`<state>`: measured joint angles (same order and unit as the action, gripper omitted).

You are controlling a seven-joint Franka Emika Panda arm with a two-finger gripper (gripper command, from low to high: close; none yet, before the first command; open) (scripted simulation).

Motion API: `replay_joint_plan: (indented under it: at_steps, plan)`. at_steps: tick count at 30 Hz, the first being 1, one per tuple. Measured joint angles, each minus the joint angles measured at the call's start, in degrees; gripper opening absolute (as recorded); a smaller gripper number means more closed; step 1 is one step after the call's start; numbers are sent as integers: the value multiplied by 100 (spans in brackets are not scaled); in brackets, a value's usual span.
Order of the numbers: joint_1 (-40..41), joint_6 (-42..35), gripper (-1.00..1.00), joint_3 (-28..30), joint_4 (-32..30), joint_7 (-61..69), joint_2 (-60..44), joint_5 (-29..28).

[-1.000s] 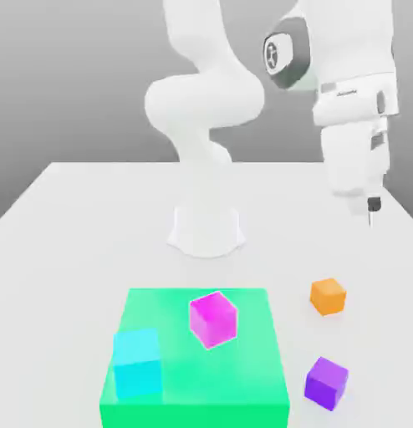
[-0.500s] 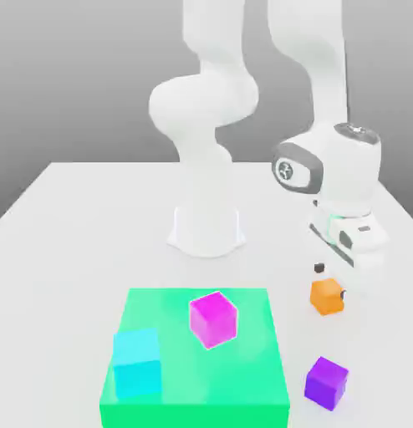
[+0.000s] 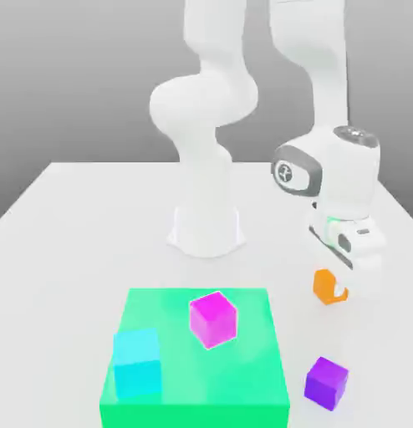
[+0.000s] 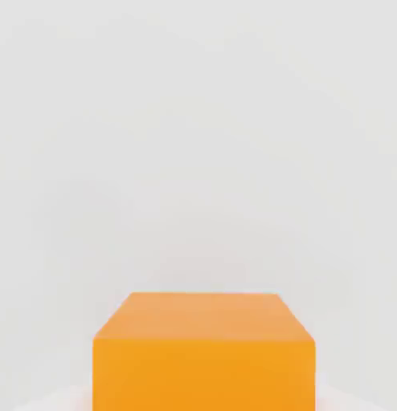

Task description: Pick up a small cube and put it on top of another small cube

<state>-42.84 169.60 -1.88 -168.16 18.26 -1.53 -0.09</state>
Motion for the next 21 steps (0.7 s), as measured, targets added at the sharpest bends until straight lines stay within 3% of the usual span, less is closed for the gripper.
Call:
replay_joint_plan:
  at_steps: [2, 4, 18, 21]
  plan:
    - [8, -355, -100, 103, 67, -58, 288, 17]
    - [543, -745, -100, 328, 393, -246, 353, 5]
    - [3450, -3582, -100, 1811, 3282, -1800, 307, -25]
    - [4112, -3309, -100, 1719, 3361, -1805, -58, 131]
